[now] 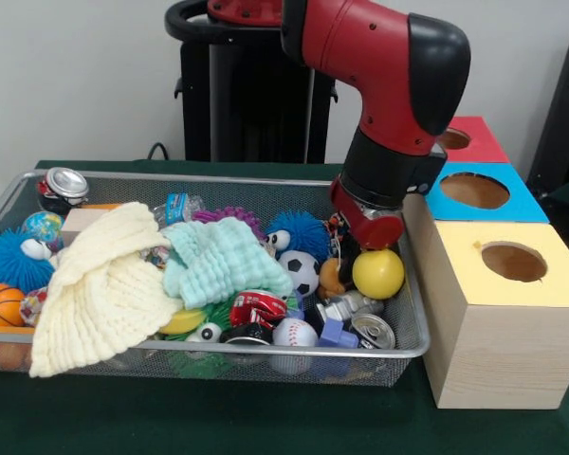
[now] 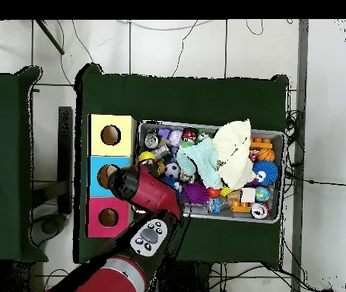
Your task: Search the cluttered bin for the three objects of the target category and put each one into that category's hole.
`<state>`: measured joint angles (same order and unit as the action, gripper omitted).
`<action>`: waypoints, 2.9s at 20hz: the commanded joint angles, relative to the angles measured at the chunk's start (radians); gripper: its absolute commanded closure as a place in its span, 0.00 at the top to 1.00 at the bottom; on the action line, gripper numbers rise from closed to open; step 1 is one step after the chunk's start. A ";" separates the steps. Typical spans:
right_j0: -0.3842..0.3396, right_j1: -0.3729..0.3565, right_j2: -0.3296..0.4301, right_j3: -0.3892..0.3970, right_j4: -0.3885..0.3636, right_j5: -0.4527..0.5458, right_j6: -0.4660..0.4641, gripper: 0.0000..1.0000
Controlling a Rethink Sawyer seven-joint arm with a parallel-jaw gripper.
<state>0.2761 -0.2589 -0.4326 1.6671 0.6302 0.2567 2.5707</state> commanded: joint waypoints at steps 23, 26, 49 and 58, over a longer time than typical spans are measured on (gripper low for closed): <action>0.109 -0.075 -0.153 -0.065 -0.001 0.429 0.234 0.00; 0.106 -0.086 -0.163 -0.063 -0.004 0.444 0.222 0.00; 0.150 -0.109 -0.188 -0.123 -0.005 0.563 0.244 0.00; 0.201 -0.171 -0.216 -0.058 -0.005 0.601 0.253 0.00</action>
<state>0.4728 -0.3984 -0.6952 1.5754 0.6440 0.7388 2.5705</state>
